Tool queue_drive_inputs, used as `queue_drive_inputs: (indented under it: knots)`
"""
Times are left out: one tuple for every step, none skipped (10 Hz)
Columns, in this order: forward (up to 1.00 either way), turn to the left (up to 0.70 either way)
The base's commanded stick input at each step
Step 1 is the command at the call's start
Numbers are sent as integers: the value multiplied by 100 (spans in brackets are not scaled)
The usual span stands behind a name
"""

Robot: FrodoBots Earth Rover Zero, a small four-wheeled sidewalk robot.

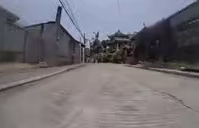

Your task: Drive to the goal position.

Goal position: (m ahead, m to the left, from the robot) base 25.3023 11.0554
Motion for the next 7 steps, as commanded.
queue_drive_inputs:
  knots:
    - [100, -40]
    - [100, -33]
    - [100, -4]
    - [100, 0]
    - [100, 0]
    - [100, 0]
    - [100, 0]
